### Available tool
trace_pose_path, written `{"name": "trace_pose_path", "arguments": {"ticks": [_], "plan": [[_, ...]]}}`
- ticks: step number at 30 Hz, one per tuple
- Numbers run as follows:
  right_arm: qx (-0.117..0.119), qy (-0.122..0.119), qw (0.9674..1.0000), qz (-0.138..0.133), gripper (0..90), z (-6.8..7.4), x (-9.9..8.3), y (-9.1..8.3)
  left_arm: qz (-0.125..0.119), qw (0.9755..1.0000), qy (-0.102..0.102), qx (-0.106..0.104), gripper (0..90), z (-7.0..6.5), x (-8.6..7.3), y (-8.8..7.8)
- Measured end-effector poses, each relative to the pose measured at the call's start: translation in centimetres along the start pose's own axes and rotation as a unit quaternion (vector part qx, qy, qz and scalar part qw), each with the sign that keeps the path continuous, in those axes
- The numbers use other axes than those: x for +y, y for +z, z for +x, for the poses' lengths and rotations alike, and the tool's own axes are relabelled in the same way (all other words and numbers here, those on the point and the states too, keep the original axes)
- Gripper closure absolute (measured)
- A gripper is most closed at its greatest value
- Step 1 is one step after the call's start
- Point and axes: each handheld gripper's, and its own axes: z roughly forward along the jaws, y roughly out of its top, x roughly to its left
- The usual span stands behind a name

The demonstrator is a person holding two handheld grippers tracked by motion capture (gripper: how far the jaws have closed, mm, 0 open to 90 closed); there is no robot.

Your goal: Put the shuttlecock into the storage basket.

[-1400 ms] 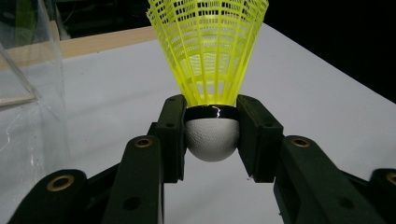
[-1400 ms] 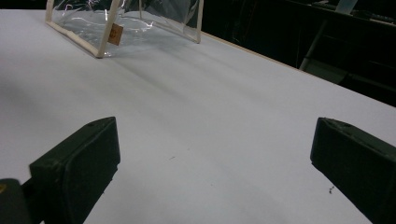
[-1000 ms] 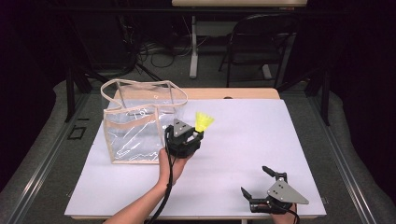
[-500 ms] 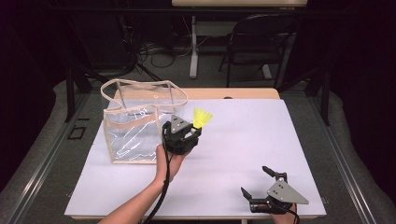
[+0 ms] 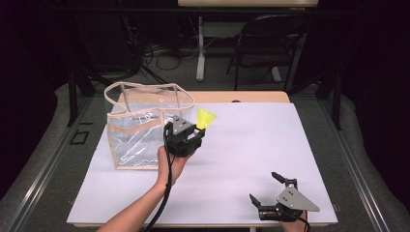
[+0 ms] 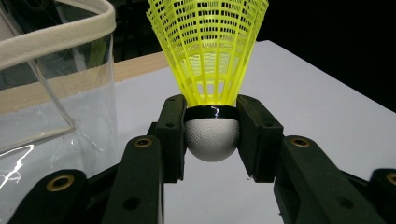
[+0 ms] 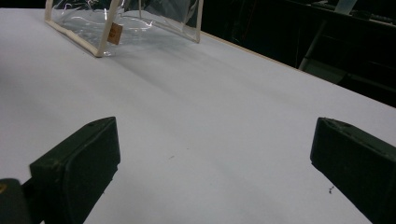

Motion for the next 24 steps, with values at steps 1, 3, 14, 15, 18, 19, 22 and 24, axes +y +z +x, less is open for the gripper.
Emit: {"name": "trace_pose_path", "arguments": {"ticks": [1, 3, 14, 15, 18, 19, 22, 24], "plan": [[0.000, 0.000, 1.0000, 0.000, 1.0, 0.0, 0.0, 0.0, -0.001, 1.0000, 0.000, 0.001, 64.5, 0.0, 0.1, -0.1], [0.000, 0.000, 1.0000, 0.000, 1.0, 0.0, 0.0, 0.0, -0.001, 1.0000, 0.003, 0.003, 64.5, 0.2, 0.2, -0.2], [-0.001, 0.000, 1.0000, 0.000, 1.0, 0.0, 0.0, 0.0, -0.009, 0.9999, 0.005, 0.013, 64.5, 1.1, 0.9, -0.8], [-0.001, 0.000, 1.0000, 0.000, 1.0, 0.0, 0.0, 0.0, -0.009, 0.9999, 0.005, 0.013, 64.5, 1.2, 0.9, -0.8], [-0.001, 0.000, 1.0000, -0.001, 1.0, 0.0, 0.0, 0.0, -0.011, 0.9998, 0.005, 0.014, 64.5, 1.4, 1.0, -0.9], [-0.001, 0.001, 1.0000, 0.000, 1.0, 0.0, 0.0, 0.0, -0.010, 0.9998, 0.006, 0.013, 64.5, 1.5, 1.1, -1.0], [-0.001, 0.000, 1.0000, 0.001, 1.0, 0.0, 0.0, 0.1, -0.011, 0.9998, 0.011, 0.012, 64.5, 1.8, 1.2, -1.1], [-0.001, 0.000, 1.0000, 0.001, 1.0, 0.0, 0.0, 0.1, -0.011, 0.9998, 0.013, 0.012, 64.5, 1.8, 1.2, -1.2]]}}
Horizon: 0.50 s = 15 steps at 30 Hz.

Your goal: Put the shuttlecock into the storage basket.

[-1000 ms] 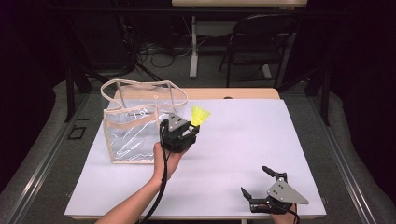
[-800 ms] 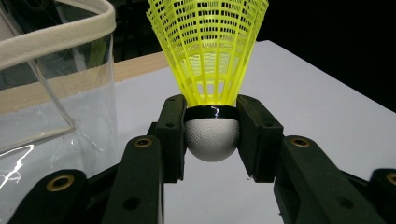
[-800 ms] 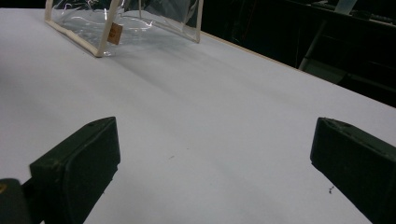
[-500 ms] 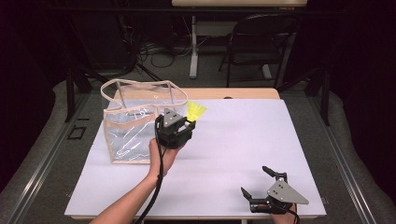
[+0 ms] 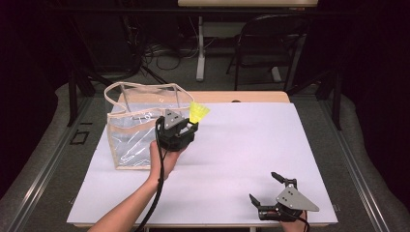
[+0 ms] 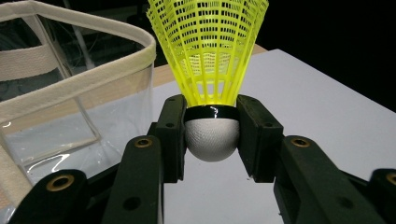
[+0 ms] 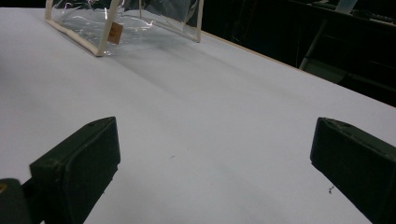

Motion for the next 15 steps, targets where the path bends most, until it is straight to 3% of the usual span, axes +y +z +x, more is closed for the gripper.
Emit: {"name": "trace_pose_path", "arguments": {"ticks": [15], "plan": [[0.000, 0.000, 1.0000, 0.001, 1.1, 0.0, 0.0, 0.0, -0.009, 0.9999, 0.008, 0.011, 64.5, 1.3, 0.8, -1.1]]}}
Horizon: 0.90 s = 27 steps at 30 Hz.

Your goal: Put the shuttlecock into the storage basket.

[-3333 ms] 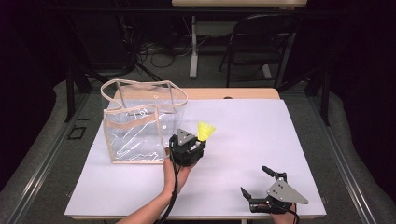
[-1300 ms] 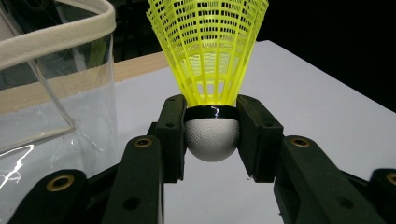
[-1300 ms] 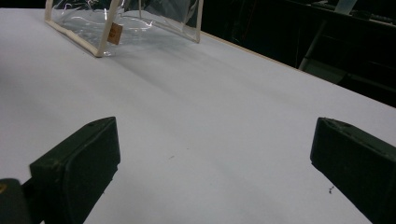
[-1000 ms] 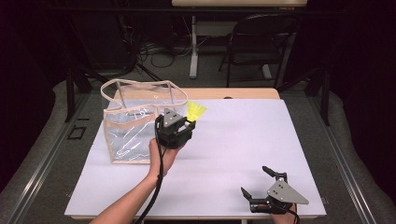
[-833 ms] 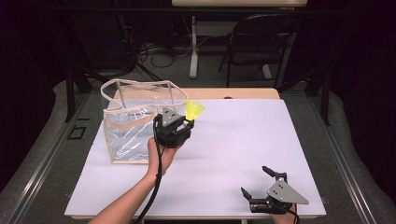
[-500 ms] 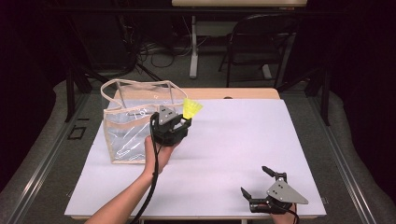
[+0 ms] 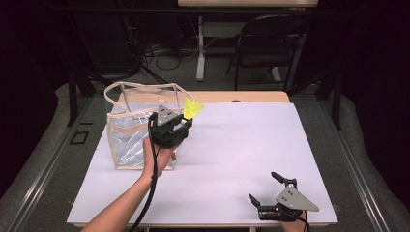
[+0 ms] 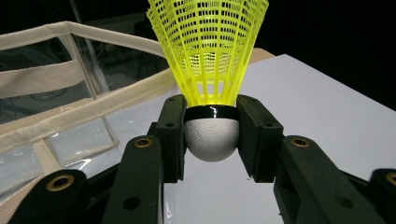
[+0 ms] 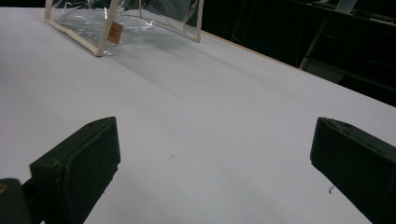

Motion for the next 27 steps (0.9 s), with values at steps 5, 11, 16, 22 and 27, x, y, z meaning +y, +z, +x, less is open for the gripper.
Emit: {"name": "trace_pose_path", "arguments": {"ticks": [5, 11, 16, 22, 27], "plan": [[0.000, -0.001, 1.0000, -0.001, 1.1, 0.0, 0.0, 0.0, -0.005, 1.0000, 0.001, 0.005, 64.5, 0.4, 0.2, -0.3], [-0.001, -0.004, 1.0000, 0.000, 1.1, 0.0, 0.0, 0.0, -0.004, 1.0000, 0.003, 0.006, 64.5, 0.9, 0.5, -0.5], [-0.001, -0.003, 1.0000, 0.000, 1.1, 0.0, 0.0, 0.0, -0.007, 0.9999, 0.004, 0.011, 64.5, 1.4, 0.7, -0.6], [-0.001, -0.002, 1.0000, 0.000, 1.1, 0.0, 0.0, 0.0, -0.010, 0.9998, 0.002, 0.016, 64.5, 2.0, 0.7, -0.8], [-0.001, -0.003, 1.0000, 0.002, 1.1, 0.1, 0.0, 0.1, -0.014, 0.9997, 0.000, 0.021, 64.5, 2.5, 0.8, -0.9]]}}
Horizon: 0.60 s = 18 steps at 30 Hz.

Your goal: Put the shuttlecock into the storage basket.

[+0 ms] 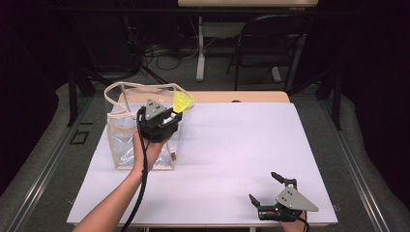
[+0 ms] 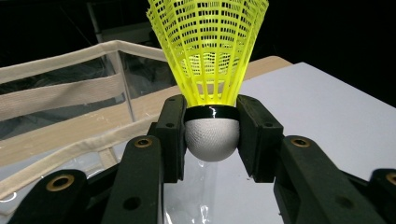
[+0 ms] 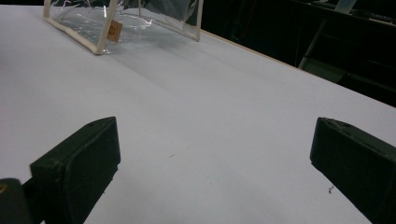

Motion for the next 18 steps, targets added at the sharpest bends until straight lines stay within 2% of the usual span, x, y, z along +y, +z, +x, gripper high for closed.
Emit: {"name": "trace_pose_path", "arguments": {"ticks": [18], "plan": [[-0.001, -0.002, 1.0000, 0.003, 1.1, 0.1, 0.0, 0.1, -0.011, 0.9997, 0.000, 0.022, 64.5, 1.7, 0.4, -0.6]]}}
